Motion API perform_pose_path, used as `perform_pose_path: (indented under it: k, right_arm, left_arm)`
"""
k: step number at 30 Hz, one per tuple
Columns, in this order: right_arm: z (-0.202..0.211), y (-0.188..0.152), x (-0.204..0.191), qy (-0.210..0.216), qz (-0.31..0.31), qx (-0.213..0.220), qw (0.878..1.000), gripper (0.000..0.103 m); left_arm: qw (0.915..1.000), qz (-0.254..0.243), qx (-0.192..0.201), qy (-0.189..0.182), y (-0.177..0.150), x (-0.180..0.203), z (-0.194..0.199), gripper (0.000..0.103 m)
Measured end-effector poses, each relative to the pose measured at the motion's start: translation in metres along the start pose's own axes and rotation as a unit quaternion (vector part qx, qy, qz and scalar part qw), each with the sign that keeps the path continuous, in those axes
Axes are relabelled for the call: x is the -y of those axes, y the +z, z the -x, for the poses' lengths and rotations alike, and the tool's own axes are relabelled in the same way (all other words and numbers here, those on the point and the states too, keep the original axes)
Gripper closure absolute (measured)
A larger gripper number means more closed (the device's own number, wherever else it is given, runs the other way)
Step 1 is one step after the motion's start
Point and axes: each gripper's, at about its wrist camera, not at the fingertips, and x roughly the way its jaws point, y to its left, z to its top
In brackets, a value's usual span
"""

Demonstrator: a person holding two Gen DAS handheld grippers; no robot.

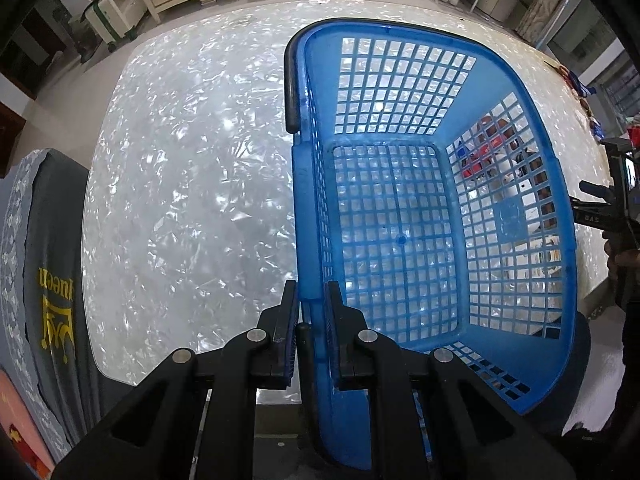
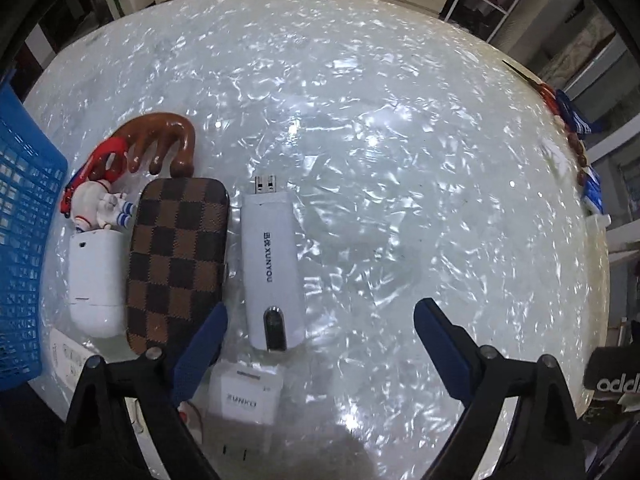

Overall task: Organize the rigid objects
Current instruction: 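Grip the blue basket rim with the left tool while the right tool approaches the white USB stick, then close the right gripper on the white USB stick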

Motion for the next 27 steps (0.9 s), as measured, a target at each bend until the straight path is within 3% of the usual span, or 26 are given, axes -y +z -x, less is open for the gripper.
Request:
perform_pose_path:
  k: [6, 8, 12, 14, 18, 27]
  right_arm:
    - [-0.014, 0.008, 0.000, 0.027, 0.000, -0.005, 1.000, 0.023]
    - [-0.016, 0.014, 0.002, 0.043, -0.003, -0.007, 0.999, 0.035]
    - [-0.014, 0.017, 0.004, 0.056, 0.003, -0.005, 0.998, 0.046]
    - [-0.011, 0.016, 0.003, 0.059, 0.011, 0.003, 0.998, 0.072]
    - [-0.008, 0.009, -0.001, 0.059, 0.024, 0.010, 0.998, 0.074]
    - [0.017, -0.008, 0.009, 0.068, -0.019, 0.021, 0.997, 0.075]
  left_arm:
    - [0.9999, 0.010, 0.001, -0.003, 0.001, -0.001, -0.002, 0.089]
    - [0.9999, 0.011, 0.000, -0.003, 0.001, -0.001, -0.002, 0.089]
    - [0.9999, 0.011, 0.000, -0.002, 0.001, 0.000, -0.001, 0.089]
    - [0.9999, 0.014, 0.000, -0.003, 0.001, 0.000, -0.001, 0.089]
    - [0.9995, 0.031, 0.004, -0.008, -0.002, 0.000, 0.001, 0.089]
    - [0.9992, 0.036, 0.009, -0.016, -0.010, 0.001, 0.003, 0.089]
